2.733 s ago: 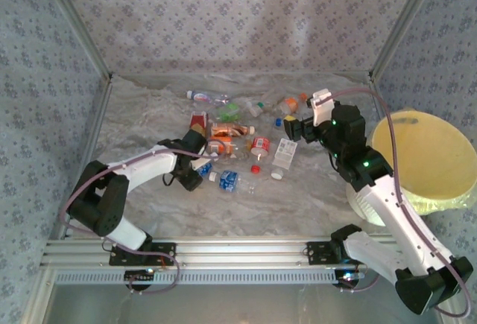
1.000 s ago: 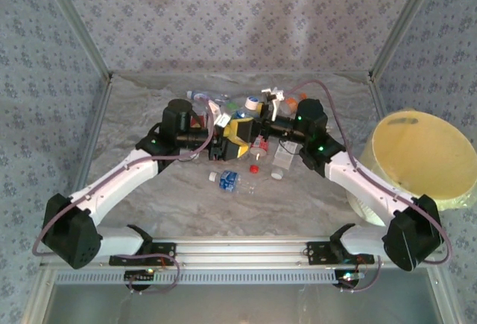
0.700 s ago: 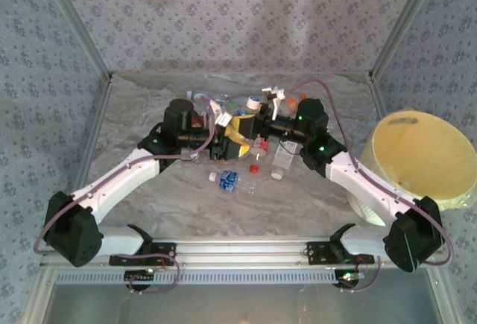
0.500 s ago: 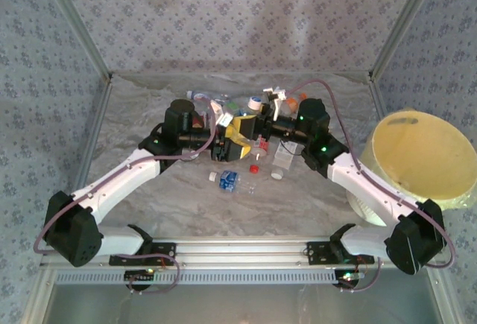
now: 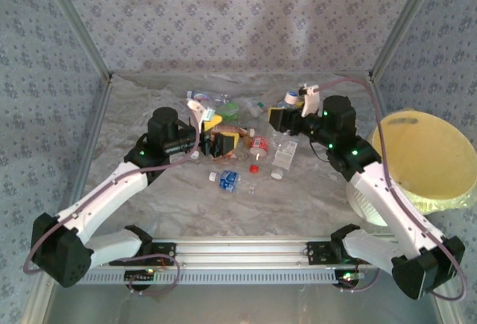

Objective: Put the plastic bottles in the bin

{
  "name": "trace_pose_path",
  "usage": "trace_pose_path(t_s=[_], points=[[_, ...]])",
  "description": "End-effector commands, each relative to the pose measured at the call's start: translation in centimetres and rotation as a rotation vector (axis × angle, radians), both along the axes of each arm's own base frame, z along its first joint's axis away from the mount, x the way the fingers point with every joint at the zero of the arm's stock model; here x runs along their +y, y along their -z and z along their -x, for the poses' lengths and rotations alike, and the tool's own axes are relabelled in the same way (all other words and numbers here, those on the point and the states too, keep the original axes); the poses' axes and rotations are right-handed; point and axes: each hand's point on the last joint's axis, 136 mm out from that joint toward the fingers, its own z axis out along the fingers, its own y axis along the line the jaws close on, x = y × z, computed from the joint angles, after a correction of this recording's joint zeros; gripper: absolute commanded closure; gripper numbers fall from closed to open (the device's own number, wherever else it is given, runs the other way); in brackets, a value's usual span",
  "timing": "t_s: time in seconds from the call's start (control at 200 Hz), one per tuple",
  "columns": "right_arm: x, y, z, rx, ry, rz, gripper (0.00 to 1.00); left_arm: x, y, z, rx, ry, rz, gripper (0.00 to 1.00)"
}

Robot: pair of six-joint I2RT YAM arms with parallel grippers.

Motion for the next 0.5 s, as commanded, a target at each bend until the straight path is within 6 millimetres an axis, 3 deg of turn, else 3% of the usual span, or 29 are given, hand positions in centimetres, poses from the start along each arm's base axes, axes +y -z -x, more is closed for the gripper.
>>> trace_pose_path(t_s=[0.0,0.085,0.1,0.19,0.37,0.495], points=[[-4.1,-1.7,0.9,-0.037,0.146,0.132,0.55,5.1,-0.6,-4.2,-0.055,-0.384,0.008,0.02],[-6.1,-2.2,1.6,-0.039,0.218,0.182,0.55,7.7,0.5,-5.5,-0.025,-0.535,-0.016,0.02],[-6.5,-3.5,1.8,-0.064,0.235,0.177,0.55,8.1,0.7,-5.7,-0.021,-0.553,-0.019,0.02],[-9.2,-4.9,2.7,-0.085,0.331,0.262,0.55,9.7,1.6,-6.2,0.006,-0.638,-0.028,0.02],[-15.9,-8.3,4.7,-0.134,0.619,0.375,0.55,12.0,2.7,-6.7,0.039,-0.753,-0.03,0.02],[-20.3,-10.6,6.4,-0.185,0.815,0.409,0.55,12.4,3.2,-6.8,0.054,-0.774,-0.03,0.02]])
